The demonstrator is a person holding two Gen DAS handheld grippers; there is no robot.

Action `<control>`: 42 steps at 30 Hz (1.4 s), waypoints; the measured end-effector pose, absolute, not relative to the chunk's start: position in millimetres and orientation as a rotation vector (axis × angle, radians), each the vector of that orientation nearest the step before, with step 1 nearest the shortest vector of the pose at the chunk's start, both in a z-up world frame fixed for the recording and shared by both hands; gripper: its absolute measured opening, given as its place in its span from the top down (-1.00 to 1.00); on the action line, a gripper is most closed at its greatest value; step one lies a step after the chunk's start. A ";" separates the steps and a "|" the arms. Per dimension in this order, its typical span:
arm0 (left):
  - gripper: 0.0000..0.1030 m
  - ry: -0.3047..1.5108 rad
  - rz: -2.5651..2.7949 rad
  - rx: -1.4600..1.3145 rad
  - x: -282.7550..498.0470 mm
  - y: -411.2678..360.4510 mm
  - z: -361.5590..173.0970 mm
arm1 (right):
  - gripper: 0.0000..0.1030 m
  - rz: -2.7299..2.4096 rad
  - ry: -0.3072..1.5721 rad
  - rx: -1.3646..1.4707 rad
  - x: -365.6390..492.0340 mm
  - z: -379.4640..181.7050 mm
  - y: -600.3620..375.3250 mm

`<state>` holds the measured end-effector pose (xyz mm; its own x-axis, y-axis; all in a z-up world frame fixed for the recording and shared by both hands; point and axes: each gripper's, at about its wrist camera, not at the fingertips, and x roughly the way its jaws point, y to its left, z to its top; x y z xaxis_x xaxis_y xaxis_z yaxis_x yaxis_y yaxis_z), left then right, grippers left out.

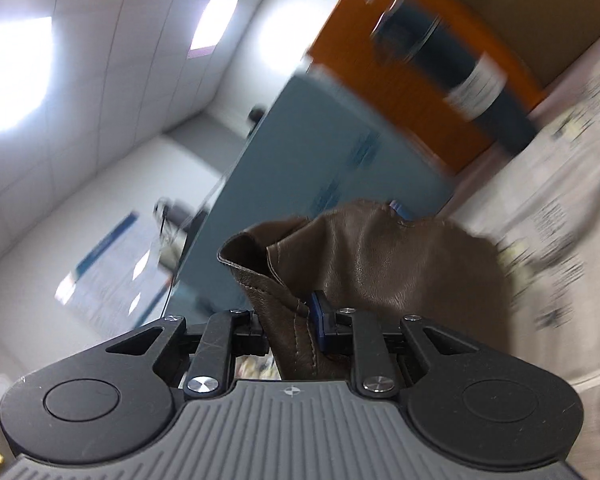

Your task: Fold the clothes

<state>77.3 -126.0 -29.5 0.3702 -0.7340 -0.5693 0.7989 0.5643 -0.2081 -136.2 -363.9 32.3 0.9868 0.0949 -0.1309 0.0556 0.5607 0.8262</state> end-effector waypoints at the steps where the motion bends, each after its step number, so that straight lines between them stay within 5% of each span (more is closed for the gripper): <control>1: -0.79 0.669 -0.990 0.106 77.7 -125.1 -28.6 | 0.64 0.034 0.199 0.977 -125.6 27.3 -359.5; 8: -0.79 0.523 -0.914 -0.015 80.7 -94.9 -5.3 | 0.58 0.066 0.344 1.046 -87.6 -6.5 -344.2; 10: -0.79 0.487 -0.888 -0.061 80.7 -86.9 -0.2 | 0.21 0.115 0.343 1.091 -86.5 -11.5 -343.9; 11: -0.79 0.468 -0.885 -0.079 79.8 -84.2 1.9 | -0.20 0.158 0.326 1.128 -87.4 -13.2 -344.9; 12: -0.79 0.451 -0.890 -0.095 78.9 -82.0 3.8 | -0.39 0.202 0.309 1.166 -88.3 -14.9 -345.8; 18: -0.85 0.393 -1.087 -0.137 66.3 -85.9 9.9 | -0.45 0.215 0.235 1.142 -100.3 5.8 -355.7; 27: -0.96 0.418 -0.994 0.296 29.1 -133.5 -5.9 | -0.52 0.014 0.242 1.046 -121.6 8.0 -386.0; 34: -0.96 0.752 -0.924 -0.335 78.5 -68.9 1.2 | -0.55 -0.171 0.259 0.974 -132.8 -1.2 -402.0; 42: -0.96 0.987 -0.836 -0.617 60.6 -31.8 -30.4 | -0.62 -0.266 0.356 0.970 -133.5 -16.4 -412.2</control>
<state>60.6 -31.8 -30.4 0.2969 -0.8336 -0.4658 0.3220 0.5466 -0.7730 -133.5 -412.2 -16.4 0.9103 -0.0618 -0.4094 0.3754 0.5402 0.7532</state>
